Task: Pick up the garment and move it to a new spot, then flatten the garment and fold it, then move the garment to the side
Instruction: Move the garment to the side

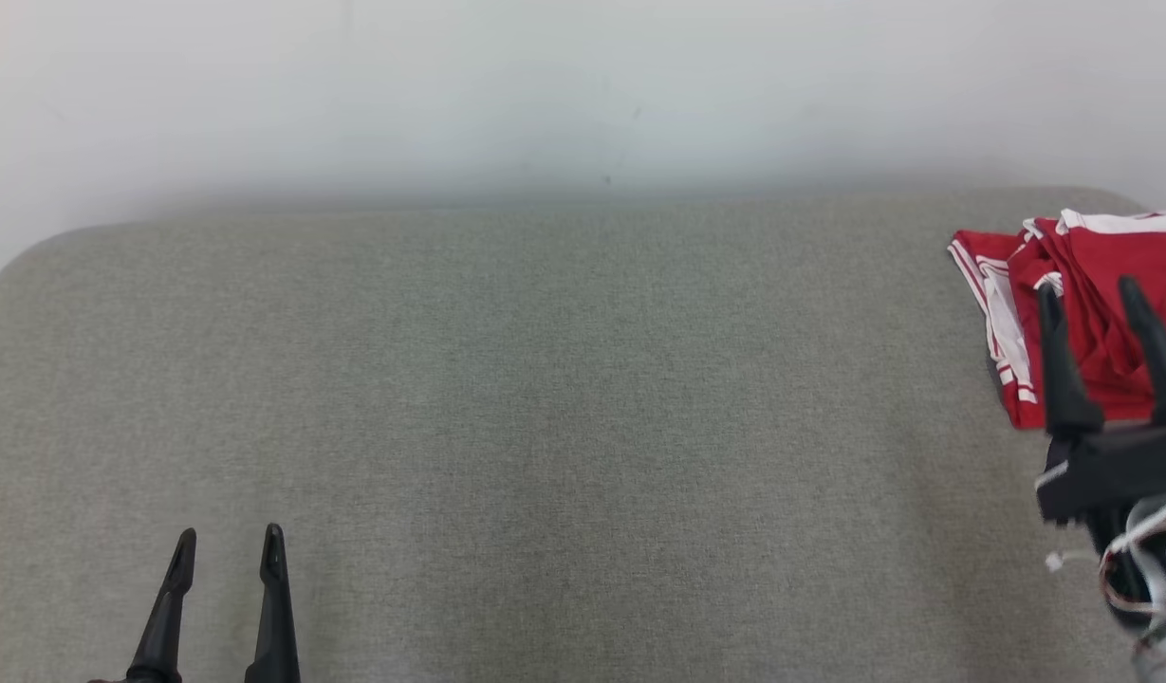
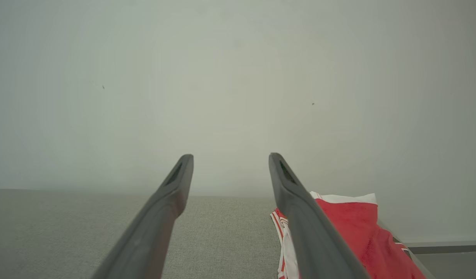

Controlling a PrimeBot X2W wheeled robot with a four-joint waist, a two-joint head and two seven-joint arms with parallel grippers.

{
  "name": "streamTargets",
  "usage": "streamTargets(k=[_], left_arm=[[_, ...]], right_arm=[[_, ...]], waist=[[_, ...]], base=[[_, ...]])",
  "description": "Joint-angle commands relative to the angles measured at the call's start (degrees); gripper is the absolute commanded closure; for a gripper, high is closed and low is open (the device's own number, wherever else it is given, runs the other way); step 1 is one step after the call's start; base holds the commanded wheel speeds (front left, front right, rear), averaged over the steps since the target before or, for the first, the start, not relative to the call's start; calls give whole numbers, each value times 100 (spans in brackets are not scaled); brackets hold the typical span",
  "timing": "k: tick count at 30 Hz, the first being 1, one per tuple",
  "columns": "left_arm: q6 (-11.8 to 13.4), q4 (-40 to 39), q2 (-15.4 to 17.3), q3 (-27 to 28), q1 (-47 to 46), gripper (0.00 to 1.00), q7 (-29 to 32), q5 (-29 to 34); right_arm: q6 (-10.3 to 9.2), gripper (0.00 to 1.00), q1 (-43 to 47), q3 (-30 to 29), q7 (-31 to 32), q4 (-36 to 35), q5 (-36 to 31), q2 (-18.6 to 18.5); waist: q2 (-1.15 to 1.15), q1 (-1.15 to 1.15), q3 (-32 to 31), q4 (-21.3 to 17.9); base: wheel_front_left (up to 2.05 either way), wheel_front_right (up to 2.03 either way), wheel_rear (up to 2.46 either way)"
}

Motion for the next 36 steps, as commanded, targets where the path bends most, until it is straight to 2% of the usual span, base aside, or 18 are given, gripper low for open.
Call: streamTargets(k=[1, 8, 15, 18, 24, 36], left_arm=[[16, 5, -10, 17, 64, 0, -14, 5], [16, 70, -47, 57, 66, 0, -15, 37], [16, 206, -59, 17, -128, 0, -15, -7], [16, 311, -43, -36, -155, 0, -14, -44], [16, 612, 19, -128, -260, 0, -15, -120], [16, 859, 31, -162, -303, 0, -15, -170]], right_arm=[[-17, 0, 251, -91, 62, -188, -100, 103], [-17, 0, 1532, -597, 326, -1276, -483, 787], [-17, 0, 2409, -615, 392, -2001, -743, 1386], [-17, 0, 2601, -543, 358, -2021, -810, 1540], [-17, 0, 2686, -292, 151, -1614, -887, 1710], [-17, 0, 2542, -242, -79, -1224, -891, 1693]], waist=[[1, 2, -147, 129], [1, 2, -238, 141], [1, 2, -259, 189], [1, 2, -247, 200], [1, 2, -270, 213], [1, 2, -252, 225]], base=[[0, 0, 0], [0, 0, 0], [0, 0, 0], [0, 0, 0], [0, 0, 0], [0, 0, 0]])
